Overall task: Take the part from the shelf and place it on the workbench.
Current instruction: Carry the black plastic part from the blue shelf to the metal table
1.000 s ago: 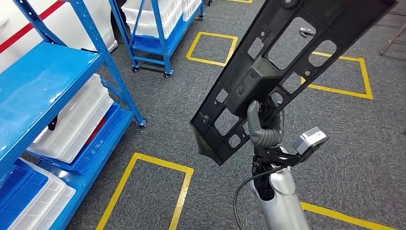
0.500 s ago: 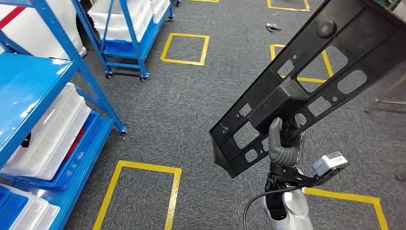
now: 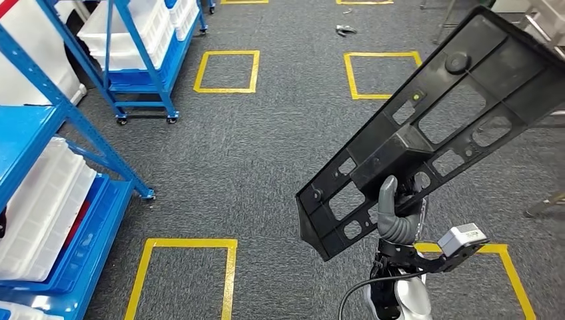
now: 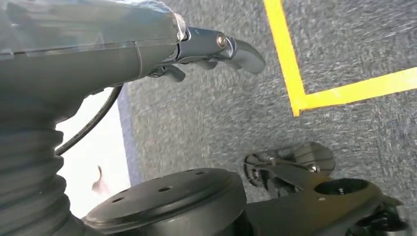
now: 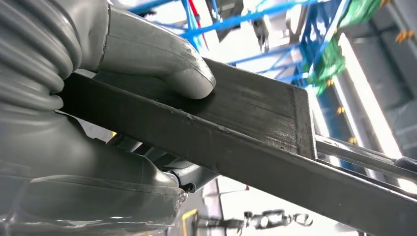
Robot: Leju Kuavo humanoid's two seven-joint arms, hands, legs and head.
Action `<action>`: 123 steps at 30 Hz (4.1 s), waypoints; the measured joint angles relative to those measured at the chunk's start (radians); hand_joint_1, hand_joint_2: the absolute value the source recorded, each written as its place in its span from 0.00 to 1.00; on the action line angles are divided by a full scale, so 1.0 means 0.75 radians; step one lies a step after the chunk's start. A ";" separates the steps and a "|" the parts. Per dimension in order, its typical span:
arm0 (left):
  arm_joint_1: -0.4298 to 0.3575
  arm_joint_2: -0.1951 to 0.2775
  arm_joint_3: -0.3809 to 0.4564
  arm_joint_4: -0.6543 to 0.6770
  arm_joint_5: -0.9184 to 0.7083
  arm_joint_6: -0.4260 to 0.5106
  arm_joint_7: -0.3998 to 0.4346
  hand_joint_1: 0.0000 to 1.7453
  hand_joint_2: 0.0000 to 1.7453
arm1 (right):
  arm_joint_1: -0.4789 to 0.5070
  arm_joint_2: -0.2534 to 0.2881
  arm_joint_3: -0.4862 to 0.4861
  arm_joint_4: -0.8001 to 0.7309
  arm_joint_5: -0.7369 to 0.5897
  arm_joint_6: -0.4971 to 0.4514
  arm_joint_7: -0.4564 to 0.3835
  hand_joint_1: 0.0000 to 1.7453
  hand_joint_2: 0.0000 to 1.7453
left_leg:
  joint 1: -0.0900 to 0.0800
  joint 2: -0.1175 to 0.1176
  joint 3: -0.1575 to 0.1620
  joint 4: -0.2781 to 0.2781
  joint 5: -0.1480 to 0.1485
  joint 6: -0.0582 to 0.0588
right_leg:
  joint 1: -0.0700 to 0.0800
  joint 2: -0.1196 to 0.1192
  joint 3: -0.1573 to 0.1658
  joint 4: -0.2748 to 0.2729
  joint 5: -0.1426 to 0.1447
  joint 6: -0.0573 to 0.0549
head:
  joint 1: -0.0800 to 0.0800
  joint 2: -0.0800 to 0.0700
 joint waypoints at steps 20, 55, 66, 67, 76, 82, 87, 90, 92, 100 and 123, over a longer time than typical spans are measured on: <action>0.022 0.027 -0.059 -0.001 0.002 -0.002 -0.043 0.00 1.00 | -0.003 0.020 -0.098 0.109 -0.060 0.143 0.042 1.00 1.00 | -0.013 0.106 0.119 -0.306 0.110 0.029 | -0.003 -0.125 0.004 0.014 -0.021 0.050 | 0.005 0.000; 0.024 0.053 -0.062 -0.002 -0.035 -0.051 0.026 0.00 1.00 | -0.114 0.057 0.032 0.253 -0.085 0.186 0.061 1.00 1.00 | -0.009 0.102 0.149 -0.289 0.056 0.013 | 0.009 -0.091 -0.033 0.002 0.017 0.013 | 0.013 0.000; 0.036 0.056 -0.062 -0.003 -0.035 -0.050 0.030 0.00 1.00 | -0.112 0.059 0.060 0.239 -0.089 0.173 0.071 1.00 1.00 | 0.022 -0.075 0.023 -0.237 0.145 -0.008 | -0.006 0.062 -0.007 0.007 0.000 0.019 | 0.010 0.000; 0.035 0.056 -0.062 -0.003 -0.035 -0.052 0.030 0.00 1.00 | -0.111 0.059 0.062 0.237 -0.089 0.173 0.072 1.00 1.00 | 0.021 -0.088 0.032 -0.267 0.146 0.000 | -0.006 0.072 -0.009 0.007 0.002 0.029 | 0.010 0.000; 0.044 0.055 -0.065 -0.003 -0.049 -0.073 0.017 0.00 1.00 | -0.095 0.055 0.068 0.222 -0.090 0.171 0.076 1.00 1.00 | 0.003 0.020 0.093 -0.289 0.124 0.071 | -0.007 -0.045 -0.215 0.383 -0.136 0.082 | 0.013 0.000; 0.041 0.053 -0.065 -0.003 -0.048 -0.059 0.009 0.00 1.00 | -0.097 0.053 0.070 0.221 -0.090 0.170 0.077 1.00 1.00 | -0.005 0.097 0.145 -0.287 0.068 0.040 | 0.019 -0.137 -0.096 0.047 0.045 0.040 | 0.014 0.000; 0.033 0.053 -0.065 -0.003 -0.042 -0.058 0.003 0.00 1.00 | -0.096 0.052 0.073 0.213 -0.090 0.169 0.077 1.00 1.00 | -0.006 0.064 0.126 -0.192 0.023 0.006 | 0.011 -0.079 -0.067 0.024 0.017 -0.007 | 0.012 0.000; 0.037 0.053 -0.065 -0.003 -0.031 -0.066 0.002 0.00 1.00 | -0.096 0.053 0.078 0.211 -0.089 0.169 0.077 1.00 1.00 | 0.003 0.005 -0.031 0.058 -0.059 -0.006 | 0.009 -0.035 -0.040 0.022 -0.016 -0.025 | 0.010 0.000; 0.043 0.053 -0.064 -0.003 -0.031 -0.070 0.002 0.00 1.00 | -0.090 0.053 0.078 0.211 -0.089 0.169 0.077 1.00 1.00 | 0.004 -0.001 -0.105 0.124 -0.058 -0.008 | 0.009 -0.006 -0.011 0.027 -0.031 -0.023 | 0.011 0.000; 0.039 0.052 -0.068 -0.003 -0.050 -0.057 0.008 0.00 1.00 | -0.091 0.053 0.080 0.209 -0.089 0.168 0.079 1.00 1.00 | 0.004 -0.074 -0.051 -0.244 0.208 0.032 | -0.003 0.088 0.031 0.028 -0.073 0.029 | 0.011 0.000; 0.047 0.049 -0.075 -0.006 -0.040 -0.066 -0.004 0.00 1.00 | -0.099 0.058 0.078 0.192 -0.085 0.138 0.079 1.00 1.00 | 0.011 0.000 -0.215 0.098 0.099 -0.015 | 0.001 -0.043 0.203 -0.037 -0.165 -0.009 | 0.009 0.000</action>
